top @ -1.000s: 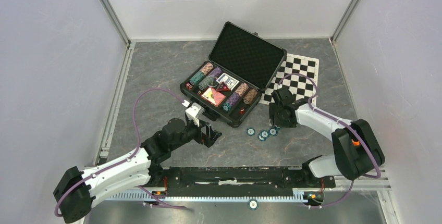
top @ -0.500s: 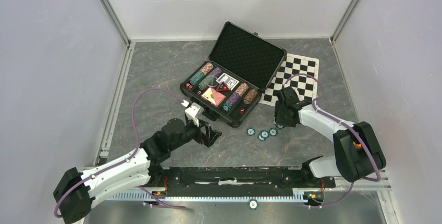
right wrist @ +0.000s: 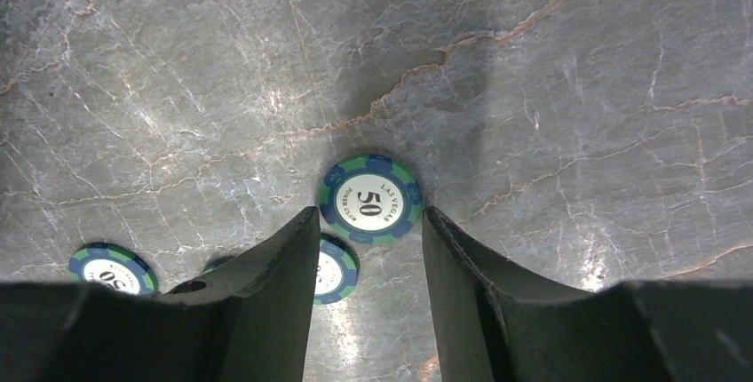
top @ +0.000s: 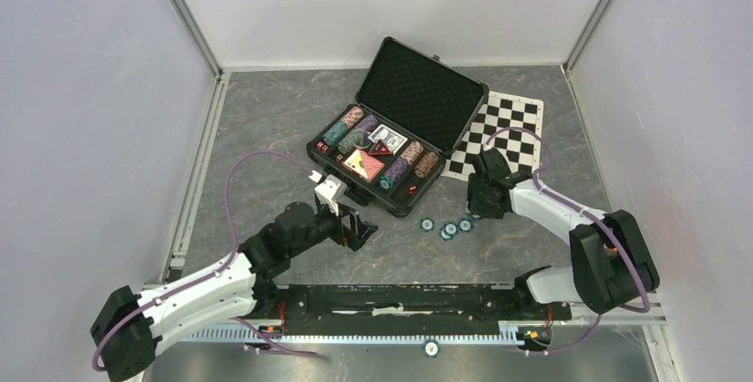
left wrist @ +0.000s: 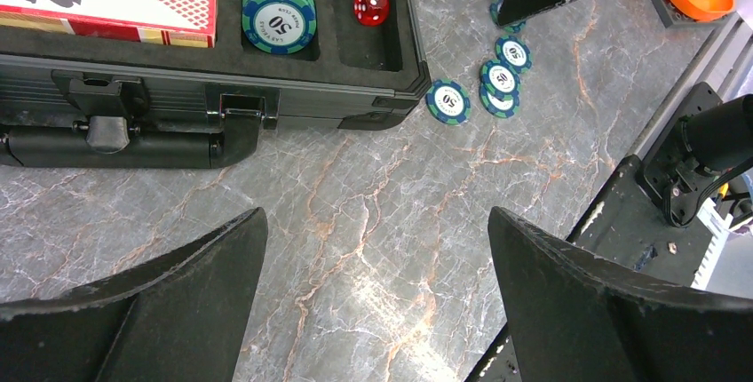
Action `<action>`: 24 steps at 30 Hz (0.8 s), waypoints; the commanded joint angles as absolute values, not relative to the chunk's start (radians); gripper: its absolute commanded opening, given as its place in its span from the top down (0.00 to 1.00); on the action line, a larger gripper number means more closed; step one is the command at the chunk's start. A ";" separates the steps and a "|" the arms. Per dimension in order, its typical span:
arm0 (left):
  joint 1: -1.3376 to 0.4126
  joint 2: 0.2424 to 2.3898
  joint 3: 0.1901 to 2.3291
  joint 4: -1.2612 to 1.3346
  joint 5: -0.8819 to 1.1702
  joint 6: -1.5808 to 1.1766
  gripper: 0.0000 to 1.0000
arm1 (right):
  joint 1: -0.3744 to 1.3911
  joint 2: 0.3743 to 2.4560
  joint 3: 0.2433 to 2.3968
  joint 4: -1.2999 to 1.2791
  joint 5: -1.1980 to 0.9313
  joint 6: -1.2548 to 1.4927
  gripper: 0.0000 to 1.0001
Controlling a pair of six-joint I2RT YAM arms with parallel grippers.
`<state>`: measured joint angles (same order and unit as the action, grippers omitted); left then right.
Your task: Pack up texas hold em set
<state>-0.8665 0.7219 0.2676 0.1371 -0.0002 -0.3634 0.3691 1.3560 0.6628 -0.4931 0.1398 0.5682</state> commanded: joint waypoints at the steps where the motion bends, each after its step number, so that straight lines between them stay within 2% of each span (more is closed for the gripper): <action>1: -0.871 0.710 0.280 0.173 -0.022 -0.339 0.00 | 0.367 1.319 0.686 -0.525 0.154 0.567 0.47; 24: -0.871 0.718 0.282 0.173 -0.020 -0.339 0.00 | 0.367 1.345 0.661 -0.499 0.160 0.554 0.43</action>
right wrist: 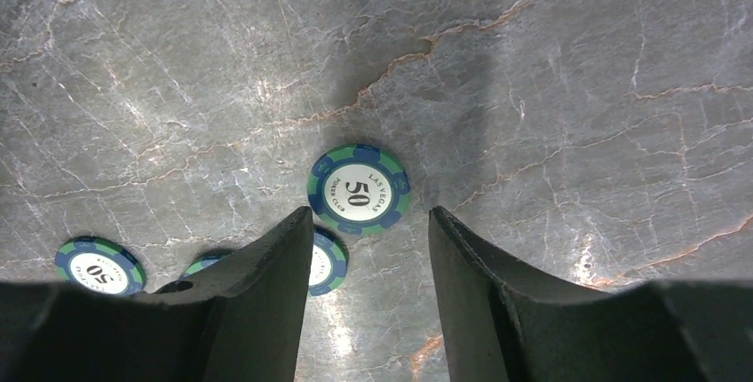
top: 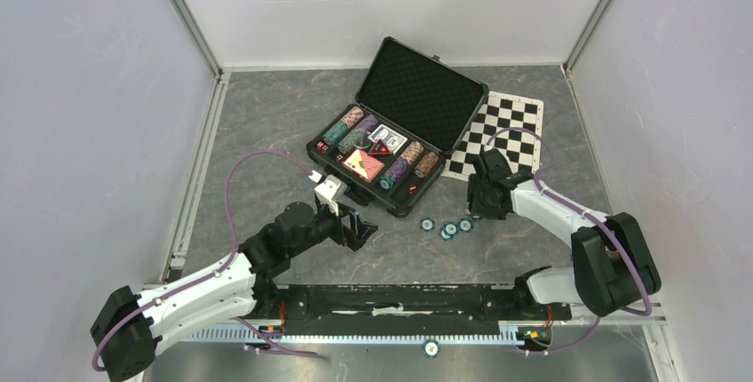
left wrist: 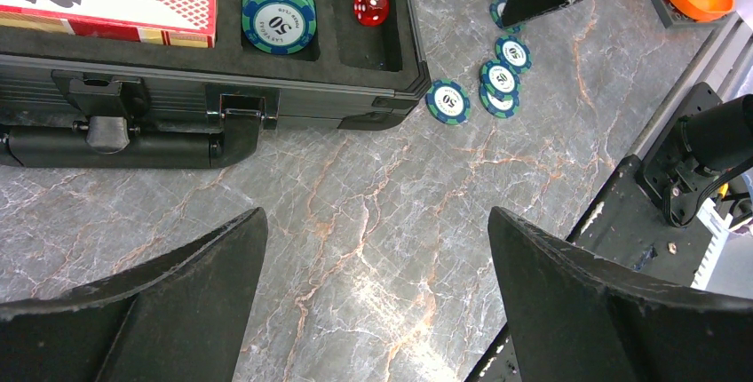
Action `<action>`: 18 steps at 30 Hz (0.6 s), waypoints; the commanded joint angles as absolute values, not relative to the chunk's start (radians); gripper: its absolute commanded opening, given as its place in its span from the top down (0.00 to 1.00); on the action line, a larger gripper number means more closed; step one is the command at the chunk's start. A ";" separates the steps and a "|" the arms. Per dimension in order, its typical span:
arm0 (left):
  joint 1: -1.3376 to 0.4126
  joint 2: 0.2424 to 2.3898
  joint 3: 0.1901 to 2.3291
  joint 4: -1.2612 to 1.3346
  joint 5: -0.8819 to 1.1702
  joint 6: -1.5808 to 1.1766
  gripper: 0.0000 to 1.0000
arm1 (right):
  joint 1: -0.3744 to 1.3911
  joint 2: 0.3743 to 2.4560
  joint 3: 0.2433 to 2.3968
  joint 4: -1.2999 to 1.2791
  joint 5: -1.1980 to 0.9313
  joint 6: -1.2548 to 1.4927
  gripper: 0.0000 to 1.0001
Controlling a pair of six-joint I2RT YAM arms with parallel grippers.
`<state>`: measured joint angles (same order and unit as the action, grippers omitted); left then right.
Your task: Pack up texas hold em set
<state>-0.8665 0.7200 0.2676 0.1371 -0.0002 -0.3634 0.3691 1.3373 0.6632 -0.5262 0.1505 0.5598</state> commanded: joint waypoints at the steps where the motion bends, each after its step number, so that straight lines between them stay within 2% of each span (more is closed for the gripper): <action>1: -0.871 0.718 0.282 0.173 -0.020 -0.338 0.00 | 0.366 1.347 0.660 -0.496 0.159 0.552 0.42; 8: -0.871 0.721 0.282 0.173 -0.019 -0.339 0.00 | 0.367 1.359 0.652 -0.483 0.154 0.552 0.29; 13: -0.871 0.721 0.282 0.175 -0.020 -0.338 0.00 | 0.367 1.377 0.654 -0.481 0.153 0.548 0.24; 18: -0.871 0.724 0.282 0.176 -0.017 -0.338 0.00 | 0.366 1.387 0.640 -0.464 0.150 0.550 0.24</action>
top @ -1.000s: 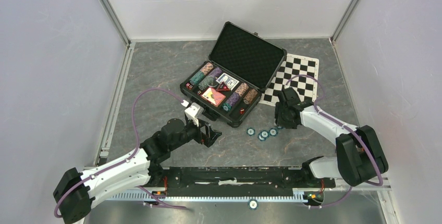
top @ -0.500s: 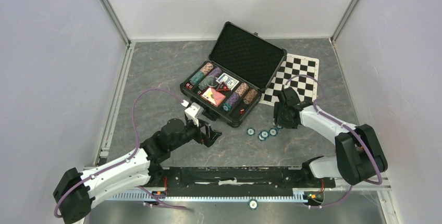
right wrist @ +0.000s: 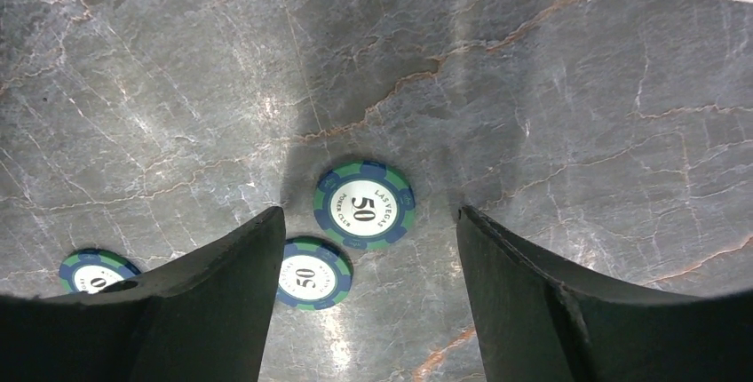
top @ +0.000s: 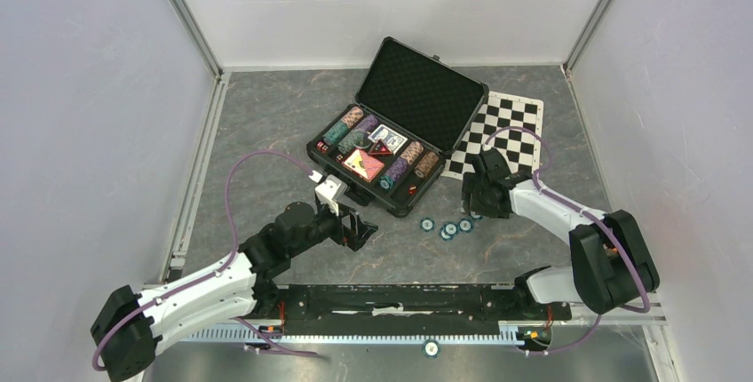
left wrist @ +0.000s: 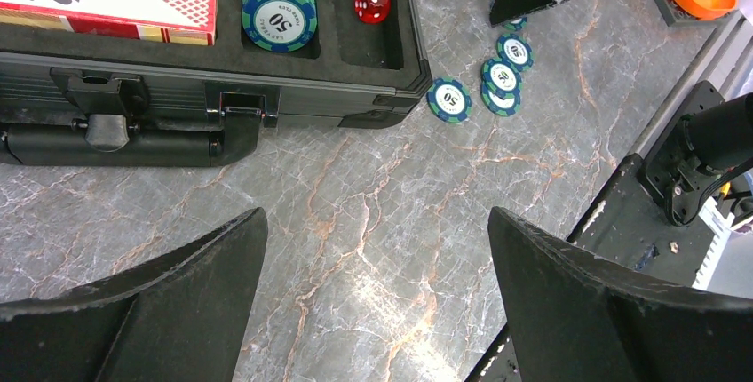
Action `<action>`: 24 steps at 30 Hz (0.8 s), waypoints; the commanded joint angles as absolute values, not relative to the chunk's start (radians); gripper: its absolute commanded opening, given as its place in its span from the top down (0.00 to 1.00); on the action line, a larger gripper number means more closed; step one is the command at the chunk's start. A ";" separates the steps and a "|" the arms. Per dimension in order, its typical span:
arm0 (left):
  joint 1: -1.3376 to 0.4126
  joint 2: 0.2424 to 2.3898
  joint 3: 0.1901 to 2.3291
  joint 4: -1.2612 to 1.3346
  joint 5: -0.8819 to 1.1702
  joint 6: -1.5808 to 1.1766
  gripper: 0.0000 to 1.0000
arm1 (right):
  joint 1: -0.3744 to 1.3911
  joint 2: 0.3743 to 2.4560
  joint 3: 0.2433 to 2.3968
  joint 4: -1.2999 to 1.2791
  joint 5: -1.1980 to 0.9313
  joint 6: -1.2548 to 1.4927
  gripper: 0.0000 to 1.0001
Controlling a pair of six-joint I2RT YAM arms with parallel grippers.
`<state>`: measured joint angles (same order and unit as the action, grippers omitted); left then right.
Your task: Pack up texas hold em set
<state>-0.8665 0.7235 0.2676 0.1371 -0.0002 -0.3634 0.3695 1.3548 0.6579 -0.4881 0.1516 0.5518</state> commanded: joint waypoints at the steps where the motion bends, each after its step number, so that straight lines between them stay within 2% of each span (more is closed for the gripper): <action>1: -0.871 0.724 0.282 0.176 -0.016 -0.337 0.00 | 0.366 1.389 0.638 -0.463 0.150 0.549 0.25; 5: -0.871 0.725 0.284 0.178 -0.017 -0.337 0.00 | 0.367 1.403 0.661 -0.492 0.180 0.549 0.31; 24: -0.871 0.716 0.285 0.177 -0.009 -0.337 0.00 | 0.420 1.495 0.750 -0.583 0.231 0.532 0.33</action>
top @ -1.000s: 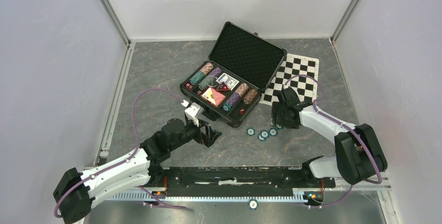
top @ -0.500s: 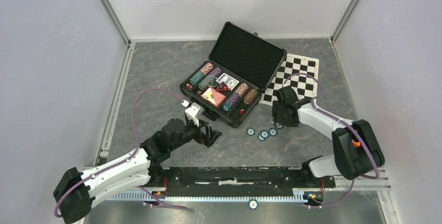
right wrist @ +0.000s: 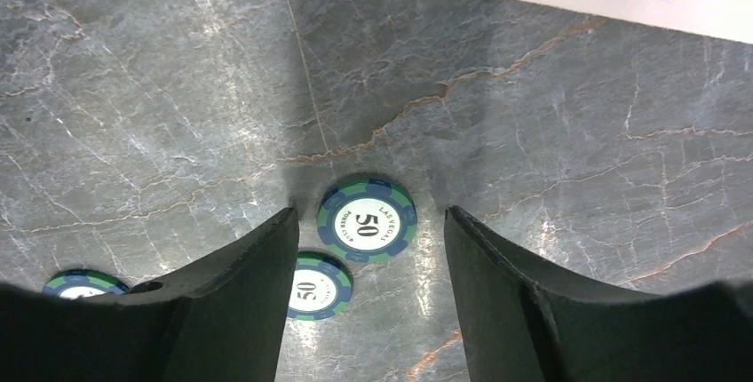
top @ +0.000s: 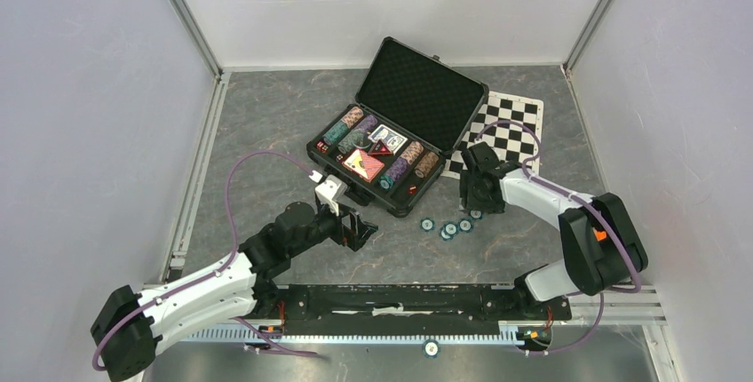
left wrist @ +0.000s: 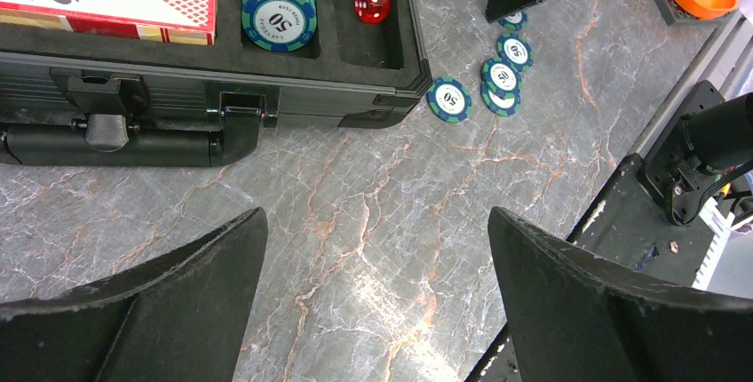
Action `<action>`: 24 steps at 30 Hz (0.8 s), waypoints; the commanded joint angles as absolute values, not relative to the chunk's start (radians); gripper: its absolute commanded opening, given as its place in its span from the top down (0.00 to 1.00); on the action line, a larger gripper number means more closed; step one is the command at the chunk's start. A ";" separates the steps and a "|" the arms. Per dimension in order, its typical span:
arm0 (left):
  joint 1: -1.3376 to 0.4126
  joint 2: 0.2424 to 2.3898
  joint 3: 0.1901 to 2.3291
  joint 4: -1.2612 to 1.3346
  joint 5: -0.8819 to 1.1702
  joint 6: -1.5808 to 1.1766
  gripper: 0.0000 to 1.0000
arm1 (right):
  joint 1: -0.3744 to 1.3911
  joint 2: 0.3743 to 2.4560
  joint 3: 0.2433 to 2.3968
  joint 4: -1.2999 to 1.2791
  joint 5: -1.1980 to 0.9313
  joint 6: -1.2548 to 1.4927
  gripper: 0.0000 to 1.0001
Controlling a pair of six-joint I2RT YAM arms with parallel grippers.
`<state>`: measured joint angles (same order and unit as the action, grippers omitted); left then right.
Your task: Pack up texas hold em set
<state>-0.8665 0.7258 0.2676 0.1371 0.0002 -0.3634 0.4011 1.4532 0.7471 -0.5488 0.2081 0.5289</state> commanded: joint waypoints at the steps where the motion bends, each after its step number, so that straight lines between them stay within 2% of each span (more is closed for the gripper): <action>1: -0.871 0.714 0.285 0.175 -0.010 -0.337 0.00 | 0.421 1.496 0.752 -0.583 0.230 0.533 0.34; 4: -0.871 0.709 0.284 0.173 -0.011 -0.337 0.00 | 0.423 1.496 0.753 -0.584 0.232 0.535 0.38; 6: -0.871 0.707 0.284 0.173 -0.011 -0.337 0.00 | 0.423 1.491 0.752 -0.584 0.231 0.533 0.47; 7: -0.871 0.708 0.284 0.173 -0.011 -0.337 0.00 | 0.423 1.488 0.753 -0.586 0.233 0.534 0.49; 24: -0.871 0.719 0.284 0.175 -0.015 -0.336 0.00 | 0.423 1.382 0.813 -0.642 0.285 0.509 0.51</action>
<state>-0.8665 0.7181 0.2676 0.1371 0.0002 -0.3634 0.4217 1.4387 0.7589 -0.6033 0.2348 0.5243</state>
